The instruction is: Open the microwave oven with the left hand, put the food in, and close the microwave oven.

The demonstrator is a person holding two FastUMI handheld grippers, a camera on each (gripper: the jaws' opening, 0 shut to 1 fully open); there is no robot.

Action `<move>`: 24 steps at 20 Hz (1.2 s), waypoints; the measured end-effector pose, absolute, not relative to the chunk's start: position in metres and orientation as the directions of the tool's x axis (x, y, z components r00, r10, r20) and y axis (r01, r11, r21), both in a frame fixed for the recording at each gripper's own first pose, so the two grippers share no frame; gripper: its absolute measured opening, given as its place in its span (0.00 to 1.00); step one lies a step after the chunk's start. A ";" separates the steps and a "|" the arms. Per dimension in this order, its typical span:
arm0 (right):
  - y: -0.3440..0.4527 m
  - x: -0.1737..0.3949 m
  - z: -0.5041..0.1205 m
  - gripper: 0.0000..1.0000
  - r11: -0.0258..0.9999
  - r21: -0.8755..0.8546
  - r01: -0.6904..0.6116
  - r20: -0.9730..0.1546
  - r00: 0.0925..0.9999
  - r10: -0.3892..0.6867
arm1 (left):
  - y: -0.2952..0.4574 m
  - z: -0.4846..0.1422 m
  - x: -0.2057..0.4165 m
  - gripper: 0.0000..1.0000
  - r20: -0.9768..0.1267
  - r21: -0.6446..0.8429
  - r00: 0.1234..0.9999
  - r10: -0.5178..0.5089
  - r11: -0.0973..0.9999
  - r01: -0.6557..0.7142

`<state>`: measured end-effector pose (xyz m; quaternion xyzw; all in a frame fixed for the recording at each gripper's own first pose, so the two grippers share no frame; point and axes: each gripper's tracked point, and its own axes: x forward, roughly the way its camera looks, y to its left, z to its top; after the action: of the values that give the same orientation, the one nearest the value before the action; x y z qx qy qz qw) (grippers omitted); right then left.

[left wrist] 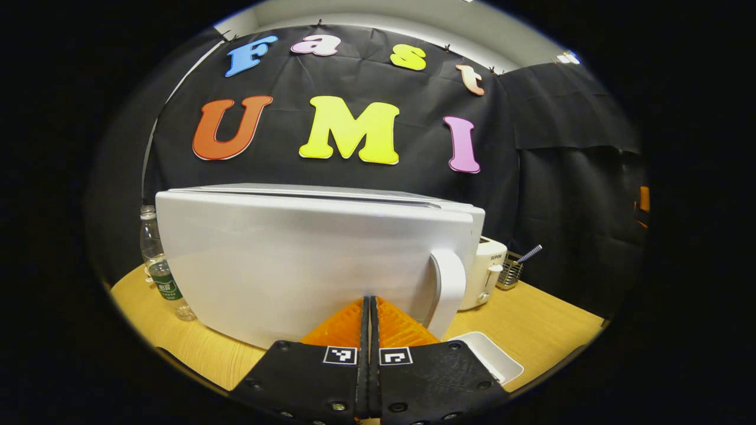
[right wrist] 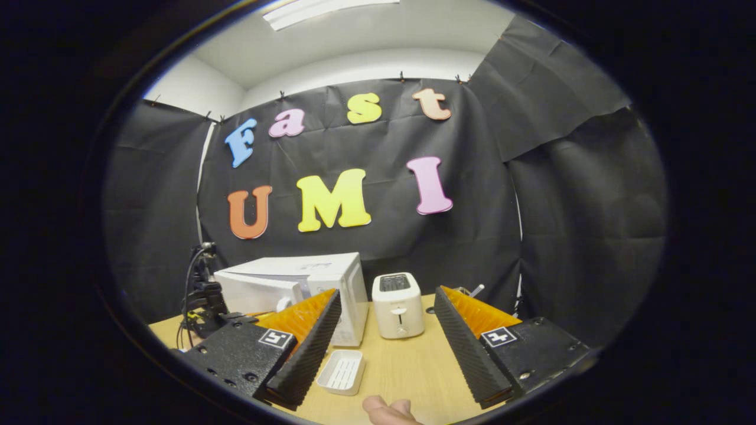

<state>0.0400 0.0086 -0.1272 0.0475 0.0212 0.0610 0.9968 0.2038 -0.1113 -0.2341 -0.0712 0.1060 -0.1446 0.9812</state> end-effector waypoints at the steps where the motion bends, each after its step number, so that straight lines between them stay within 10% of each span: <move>1: 0.008 0.039 -0.127 0.90 0.988 0.101 -0.120 -0.038 0.992 0.124 | -0.113 -0.236 0.213 0.00 -0.192 -0.175 0.938 -0.289 0.950 0.257; 3: 0.006 0.036 -0.127 1.00 0.986 0.110 -0.123 -0.041 0.991 0.128 | -0.117 -0.245 0.226 0.12 -0.215 -0.164 0.935 -0.282 0.954 0.250; 4: 0.004 0.033 -0.128 0.89 0.986 0.113 -0.122 -0.044 0.991 0.128 | -0.119 -0.242 0.233 0.00 -0.200 -0.146 0.937 -0.286 0.954 0.260; 24: 0.006 -0.020 -0.106 1.00 0.990 0.082 -0.117 -0.021 0.993 0.119 | -0.104 -0.176 0.155 0.01 -0.183 -0.115 0.969 -0.168 0.982 0.149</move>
<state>-0.0203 0.0065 -0.1063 0.0401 0.0131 0.0592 0.9974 0.1550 -0.1041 -0.1761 -0.0501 0.0965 -0.0801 0.9908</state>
